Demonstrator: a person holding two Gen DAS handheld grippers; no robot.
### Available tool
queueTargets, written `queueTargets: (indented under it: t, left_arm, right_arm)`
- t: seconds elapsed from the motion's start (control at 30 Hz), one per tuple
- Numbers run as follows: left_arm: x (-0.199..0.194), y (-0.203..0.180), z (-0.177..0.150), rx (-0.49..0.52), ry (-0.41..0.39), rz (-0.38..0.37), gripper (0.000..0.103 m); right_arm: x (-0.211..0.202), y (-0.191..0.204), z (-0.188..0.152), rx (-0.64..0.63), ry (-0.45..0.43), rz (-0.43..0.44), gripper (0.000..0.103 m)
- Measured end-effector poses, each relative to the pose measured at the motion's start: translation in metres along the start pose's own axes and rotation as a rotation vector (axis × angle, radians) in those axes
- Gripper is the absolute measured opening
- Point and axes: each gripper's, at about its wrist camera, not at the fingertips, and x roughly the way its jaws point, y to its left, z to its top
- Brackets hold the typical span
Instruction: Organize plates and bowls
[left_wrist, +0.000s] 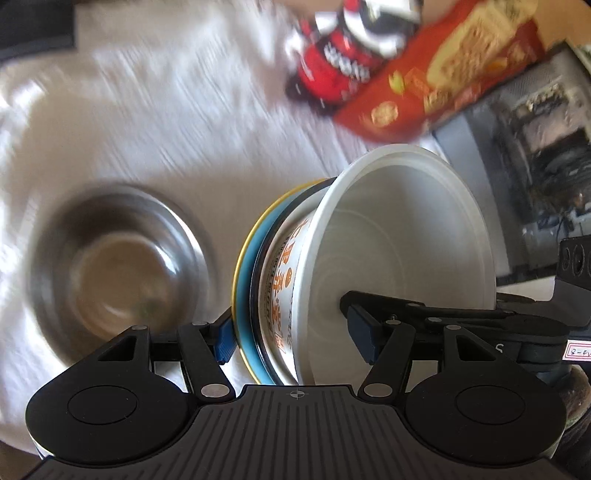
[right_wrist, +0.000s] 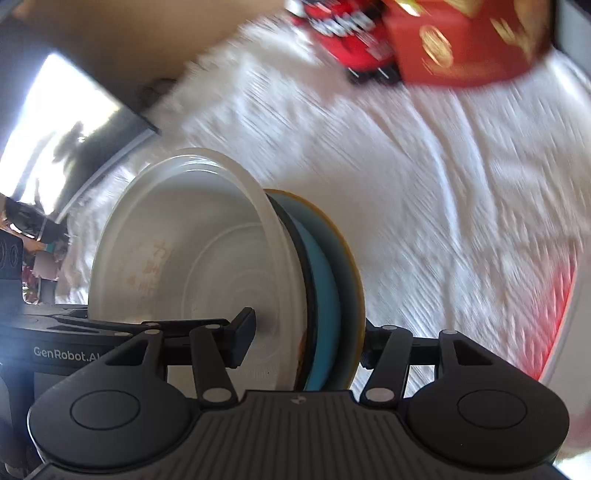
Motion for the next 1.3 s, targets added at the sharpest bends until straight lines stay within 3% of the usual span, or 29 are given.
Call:
queueTargets:
  t: [0.23,0.4,0.53,0.63,0.73,0.8,0.87,1.2,1.3]
  left_arm:
    - [-0.037,0.072,0.002,-0.103,-0.076,0.05,0.066]
    - [-0.02,0.128,-0.002,-0.21,-0.043,0.061,0.065]
    - [-0.006,0.154,-0.011,-0.258,-0.005,0.069,0.065]
    - [0.0,0.163,-0.013,-0.269,-0.003,0.051,0.06]
    - [-0.002,0.166,-0.016,-0.258,-0.007,0.059,0.055]
    - [-0.003,0.168,-0.014,-0.261,-0.01,0.066,0.043]
    - [-0.007,0.174,-0.014,-0.276,-0.015,0.054,0.038]
    - [-0.016,0.178,-0.012,-0.282,-0.044,0.042,0.037]
    - [-0.023,0.176,-0.012,-0.269,-0.079,0.072,0.036]
  right_arm:
    - [0.029,0.08,0.024,-0.109,-0.013,0.051,0.056]
    - [0.086,0.117,0.034,-0.132,0.08,0.075,0.056]
    - [0.129,0.123,0.032,-0.11,0.174,0.067,0.056]
    - [0.151,0.124,0.027,-0.104,0.218,0.048,0.058]
    - [0.15,0.128,0.027,-0.119,0.193,0.036,0.059]
    - [0.148,0.128,0.026,-0.121,0.176,0.013,0.059]
    - [0.147,0.128,0.027,-0.125,0.159,-0.005,0.059]
    - [0.138,0.13,0.027,-0.148,0.132,-0.033,0.059]
    - [0.135,0.131,0.028,-0.15,0.128,-0.043,0.059]
